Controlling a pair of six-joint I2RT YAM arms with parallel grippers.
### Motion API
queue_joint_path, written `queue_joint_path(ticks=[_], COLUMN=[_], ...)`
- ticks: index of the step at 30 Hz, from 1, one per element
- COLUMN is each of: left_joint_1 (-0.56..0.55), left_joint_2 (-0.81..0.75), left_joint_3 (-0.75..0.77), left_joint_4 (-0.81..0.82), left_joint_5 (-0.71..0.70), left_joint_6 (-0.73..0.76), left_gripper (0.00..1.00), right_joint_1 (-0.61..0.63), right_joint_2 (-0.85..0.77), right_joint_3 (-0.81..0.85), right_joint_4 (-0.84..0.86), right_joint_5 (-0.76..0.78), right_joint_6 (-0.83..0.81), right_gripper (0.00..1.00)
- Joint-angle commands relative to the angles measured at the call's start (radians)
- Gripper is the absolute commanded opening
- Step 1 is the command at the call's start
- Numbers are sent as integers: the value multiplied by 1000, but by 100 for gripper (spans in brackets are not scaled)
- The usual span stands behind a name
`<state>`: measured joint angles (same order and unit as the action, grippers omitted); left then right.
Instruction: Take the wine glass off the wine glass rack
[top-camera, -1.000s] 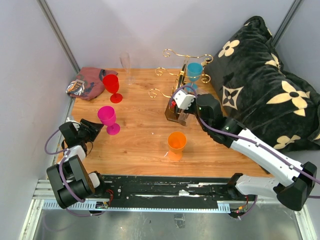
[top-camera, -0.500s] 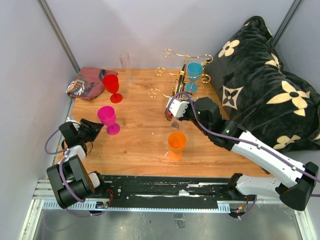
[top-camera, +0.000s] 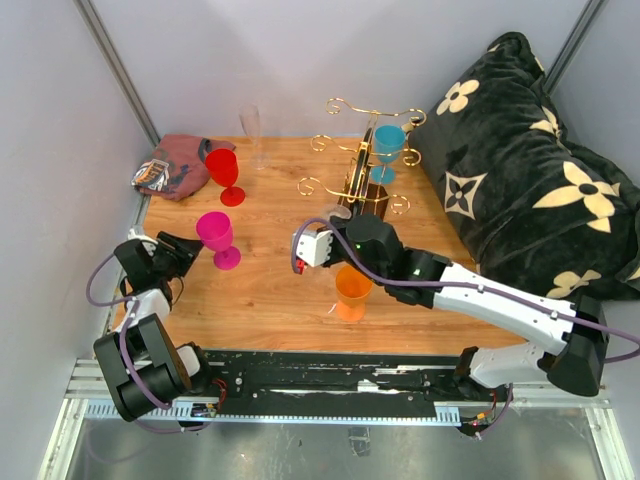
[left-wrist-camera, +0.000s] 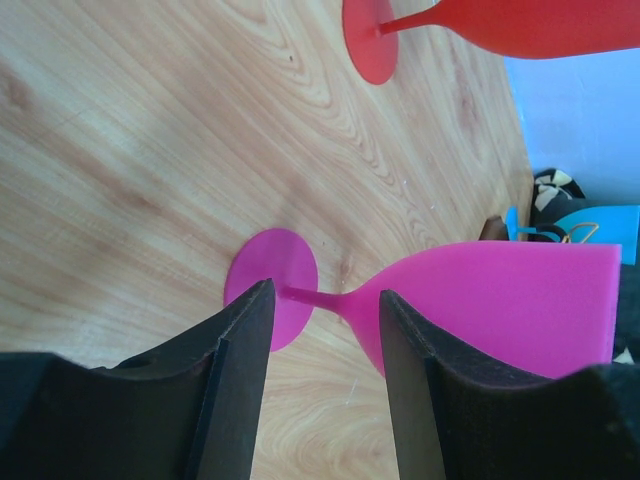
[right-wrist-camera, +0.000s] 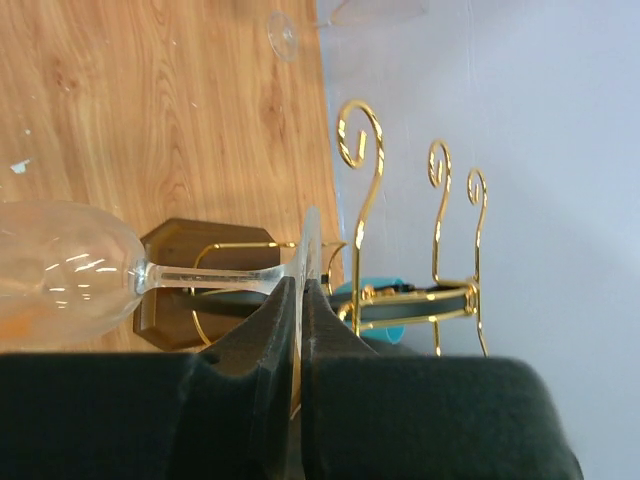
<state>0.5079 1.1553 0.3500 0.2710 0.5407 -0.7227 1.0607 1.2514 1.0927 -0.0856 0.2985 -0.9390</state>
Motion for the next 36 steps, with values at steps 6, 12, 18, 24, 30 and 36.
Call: queue_joint_path(ticks=[6,12,18,24,30,36], left_joint_1=[7,7,8,8,7,6], left_joint_2=[-29,-36,-58,-196,-279,-326], left_joint_3=[43,44,77,128,179,146], left_joint_4=[21,21,-43,-130,-167,-88], left_joint_5=[27,33,21,-33,-10,30], left_joint_6=[-14,-18,36,111,127,90], left_gripper=[51,51,48,48,49,47], right_joint_1=[77,110,112,96,30,-119], right_joint_2=[44,39,44,102,173,219], right_joint_3=[41,43,59,139,293,389], right_joint_4=[166,201,216,168,-3,-129], right_joint_5=[-3,-31,-75,-109,-183,-336], right_joint_6=[-86,-51,56,229,477,780], right_gripper=[1,1,1,1,1,1])
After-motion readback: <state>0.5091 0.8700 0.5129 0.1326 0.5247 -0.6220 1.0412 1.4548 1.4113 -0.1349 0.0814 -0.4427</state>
